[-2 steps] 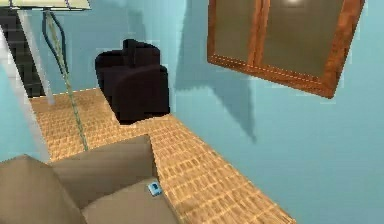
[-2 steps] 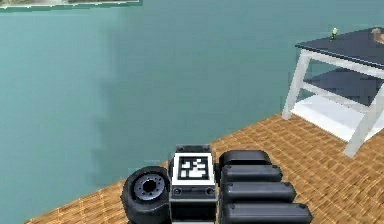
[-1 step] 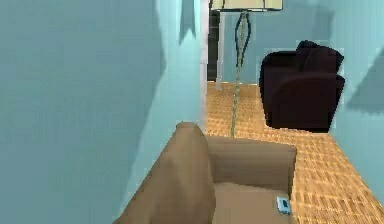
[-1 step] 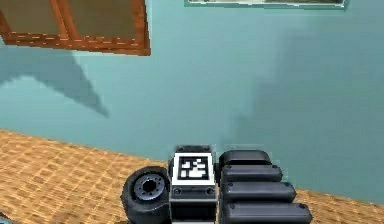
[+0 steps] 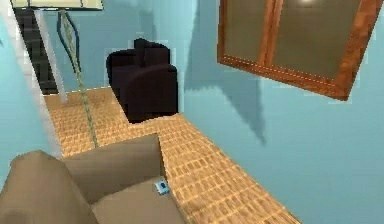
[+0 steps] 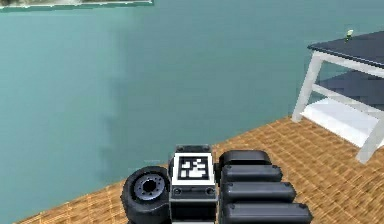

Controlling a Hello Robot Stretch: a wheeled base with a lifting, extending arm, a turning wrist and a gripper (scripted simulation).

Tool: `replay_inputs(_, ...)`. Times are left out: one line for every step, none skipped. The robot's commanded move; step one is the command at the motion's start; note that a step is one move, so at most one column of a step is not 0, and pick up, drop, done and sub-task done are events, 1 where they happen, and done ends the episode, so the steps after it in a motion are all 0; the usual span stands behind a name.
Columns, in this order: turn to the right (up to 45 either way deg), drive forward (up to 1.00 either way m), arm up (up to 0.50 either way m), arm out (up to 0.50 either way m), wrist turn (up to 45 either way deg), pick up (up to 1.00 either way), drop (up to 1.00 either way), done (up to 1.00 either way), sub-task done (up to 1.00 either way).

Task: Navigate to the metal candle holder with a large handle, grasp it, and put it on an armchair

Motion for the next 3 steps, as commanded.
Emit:
replay_inputs(-45.0, 0.0, 0.0, 0.0, 0.0, 0.0, 0.0, 0.0, 0.0)
replay_inputs(45.0, 0.0, 0.0, 0.0, 0.0, 0.0, 0.0, 0.0, 0.0)
replay_inputs(-42.0, 0.0, 0.0, 0.0, 0.0, 0.0, 0.0, 0.0, 0.0)
